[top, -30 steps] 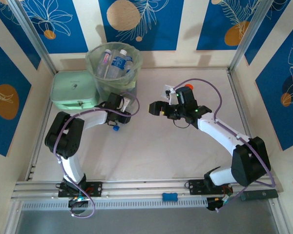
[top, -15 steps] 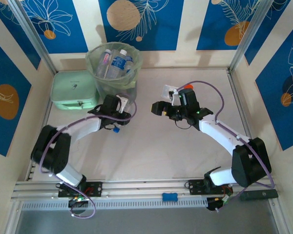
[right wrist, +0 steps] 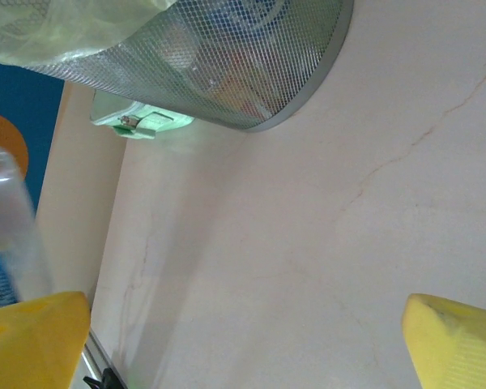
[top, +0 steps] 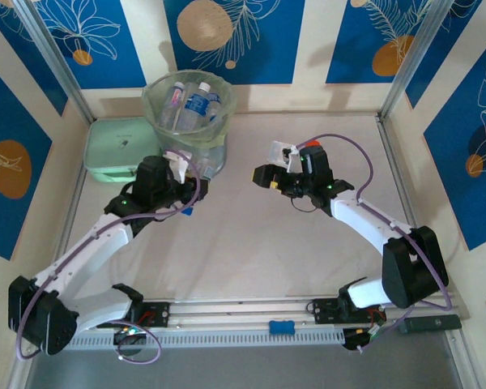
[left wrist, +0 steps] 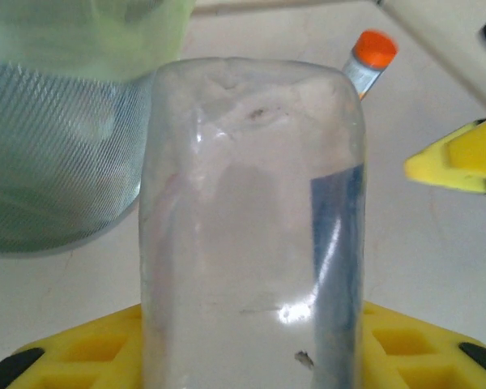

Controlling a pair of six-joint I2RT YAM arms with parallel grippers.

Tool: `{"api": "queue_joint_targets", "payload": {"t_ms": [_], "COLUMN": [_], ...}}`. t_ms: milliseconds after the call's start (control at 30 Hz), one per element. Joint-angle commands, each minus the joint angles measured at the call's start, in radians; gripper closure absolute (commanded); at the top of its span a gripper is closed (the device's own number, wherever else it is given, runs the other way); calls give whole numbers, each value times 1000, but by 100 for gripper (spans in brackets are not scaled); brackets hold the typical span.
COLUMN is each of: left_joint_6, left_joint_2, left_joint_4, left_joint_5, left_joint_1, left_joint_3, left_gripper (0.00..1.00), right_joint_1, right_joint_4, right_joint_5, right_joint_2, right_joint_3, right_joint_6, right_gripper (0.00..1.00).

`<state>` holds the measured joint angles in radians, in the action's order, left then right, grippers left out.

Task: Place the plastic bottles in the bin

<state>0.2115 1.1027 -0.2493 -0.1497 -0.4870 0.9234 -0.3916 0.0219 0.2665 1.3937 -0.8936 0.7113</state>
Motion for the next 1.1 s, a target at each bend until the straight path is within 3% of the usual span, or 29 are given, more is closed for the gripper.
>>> {"api": "queue_joint_targets", "payload": {"t_ms": [0,200,433,600,767,1067], "left_joint_6": [34,6,-55,-20,-51,-59], "left_joint_2": [-43,21,218,382,543,814], "left_joint_4": [-11,-41,-151,-233,-334,-542], "left_joint_5": [4,68,113,107,166,175], "left_joint_1": [-5,12,91,189,219,287], "left_joint_3": [86,281,620,839,1032,1363], "left_gripper": [69,72,73,74,76,76], "right_joint_1": [11,21,33,46,58,86], "right_joint_4": [-32,-38,-30,-11,17,78], "right_joint_5": [37,51,42,30,-4,-51], "right_joint_2": [14,10,-30,-77,-145,-264], "right_joint_3": [16,21,39,53,79,113], "right_joint_6": [12,11,10,7,-1,-24], "right_gripper": [1,1,1,1,1,1]}}
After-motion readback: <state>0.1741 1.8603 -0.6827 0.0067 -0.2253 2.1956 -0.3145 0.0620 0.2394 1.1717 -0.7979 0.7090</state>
